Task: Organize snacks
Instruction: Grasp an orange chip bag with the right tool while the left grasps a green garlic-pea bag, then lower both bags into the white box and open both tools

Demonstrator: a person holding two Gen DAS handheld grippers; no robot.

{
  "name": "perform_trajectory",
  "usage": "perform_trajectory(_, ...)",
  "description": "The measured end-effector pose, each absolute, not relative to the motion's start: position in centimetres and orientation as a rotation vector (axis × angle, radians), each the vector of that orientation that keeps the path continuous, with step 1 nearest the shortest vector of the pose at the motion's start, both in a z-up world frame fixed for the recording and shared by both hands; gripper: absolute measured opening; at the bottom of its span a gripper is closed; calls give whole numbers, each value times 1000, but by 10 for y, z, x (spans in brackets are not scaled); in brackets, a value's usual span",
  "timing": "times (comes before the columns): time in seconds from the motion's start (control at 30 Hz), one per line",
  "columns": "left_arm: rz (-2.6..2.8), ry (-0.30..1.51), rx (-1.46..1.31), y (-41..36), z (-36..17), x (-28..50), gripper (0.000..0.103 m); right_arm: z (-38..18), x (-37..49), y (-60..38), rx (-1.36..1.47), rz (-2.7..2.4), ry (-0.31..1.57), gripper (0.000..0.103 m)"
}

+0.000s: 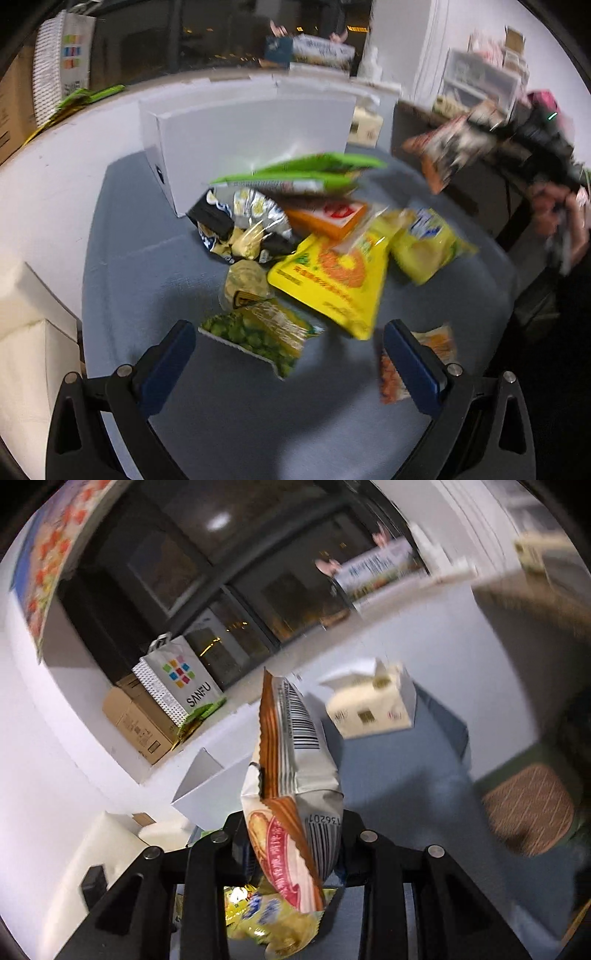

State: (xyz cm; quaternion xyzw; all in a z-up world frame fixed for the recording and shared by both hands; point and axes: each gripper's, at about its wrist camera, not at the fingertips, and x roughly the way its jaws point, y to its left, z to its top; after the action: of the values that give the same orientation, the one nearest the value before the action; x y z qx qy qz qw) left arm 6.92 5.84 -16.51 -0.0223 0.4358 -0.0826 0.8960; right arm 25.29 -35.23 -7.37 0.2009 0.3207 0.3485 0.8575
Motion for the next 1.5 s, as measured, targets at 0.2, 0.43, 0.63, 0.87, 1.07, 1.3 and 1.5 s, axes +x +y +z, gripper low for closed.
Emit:
perform_trajectory(0.2, -181, 982, 23, 62, -188, 94, 67, -53, 231, -346, 378, 759, 644, 34)
perform_trajectory(0.43, -175, 915, 31, 63, -174, 78, 50, -56, 220, -331, 340, 797, 651, 34)
perform_trajectory(0.63, -133, 745, -32, 70, -125, 57, 50, -50, 215, -299, 276, 862, 649, 34)
perform_trajectory(0.87, -146, 570, -79, 81, -50, 98, 50, -6, 244, -245, 178, 922, 573, 34)
perform_trajectory(1.07, -104, 571, -111, 107, -20, 199, 50, 20, 320, -196, 241, 916, 627, 34)
perform_trajectory(1.3, -27, 732, -85, 125, -55, 291, 51, -5, 399, -132, 158, 905, 770, 35)
perform_trajectory(1.5, 61, 785, -97, 142, -75, 318, 103, -35, 438, -107, 173, 900, 894, 103)
